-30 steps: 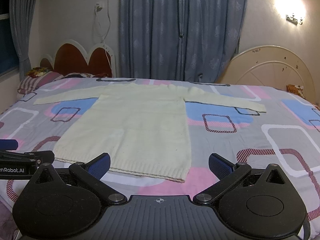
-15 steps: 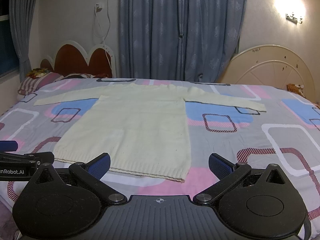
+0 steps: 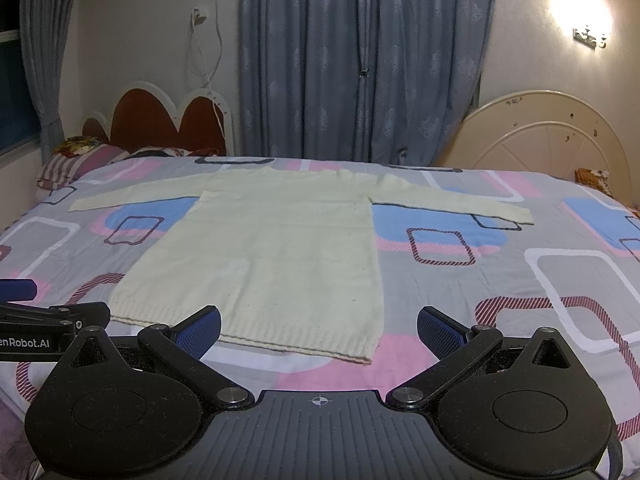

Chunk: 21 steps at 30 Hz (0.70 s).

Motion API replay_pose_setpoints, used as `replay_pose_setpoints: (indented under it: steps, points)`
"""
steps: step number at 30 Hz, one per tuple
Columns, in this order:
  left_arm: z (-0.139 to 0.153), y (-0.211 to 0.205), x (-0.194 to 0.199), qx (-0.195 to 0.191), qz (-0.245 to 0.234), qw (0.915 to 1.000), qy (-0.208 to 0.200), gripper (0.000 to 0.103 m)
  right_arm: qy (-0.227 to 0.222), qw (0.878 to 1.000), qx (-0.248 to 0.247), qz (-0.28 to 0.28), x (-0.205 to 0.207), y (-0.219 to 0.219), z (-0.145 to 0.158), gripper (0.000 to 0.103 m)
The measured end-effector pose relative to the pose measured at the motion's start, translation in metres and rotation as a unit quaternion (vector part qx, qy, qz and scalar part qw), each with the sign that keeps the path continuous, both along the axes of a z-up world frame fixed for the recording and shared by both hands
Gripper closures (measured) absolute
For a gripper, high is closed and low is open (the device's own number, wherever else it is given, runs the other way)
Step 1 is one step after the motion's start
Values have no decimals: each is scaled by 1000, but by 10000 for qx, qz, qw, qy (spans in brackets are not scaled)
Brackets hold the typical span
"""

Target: Fold small clothes

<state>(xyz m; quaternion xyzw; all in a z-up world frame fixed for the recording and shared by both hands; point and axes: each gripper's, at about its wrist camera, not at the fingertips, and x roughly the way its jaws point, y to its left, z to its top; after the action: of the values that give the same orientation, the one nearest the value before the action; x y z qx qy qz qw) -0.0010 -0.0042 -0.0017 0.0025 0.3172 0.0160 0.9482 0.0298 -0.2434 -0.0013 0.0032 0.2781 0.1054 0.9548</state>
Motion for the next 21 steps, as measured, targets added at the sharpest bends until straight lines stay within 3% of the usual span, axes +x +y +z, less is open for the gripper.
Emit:
replay_pose_setpoints:
  steps: [16, 21]
  points:
    - [-1, -5, 5, 11, -2, 10000, 71, 0, 77, 10000, -7, 1, 1, -1, -3, 0]
    - [-3, -2, 11, -189, 63, 9998, 84, 0, 107, 9999, -30, -45, 6, -3, -4, 0]
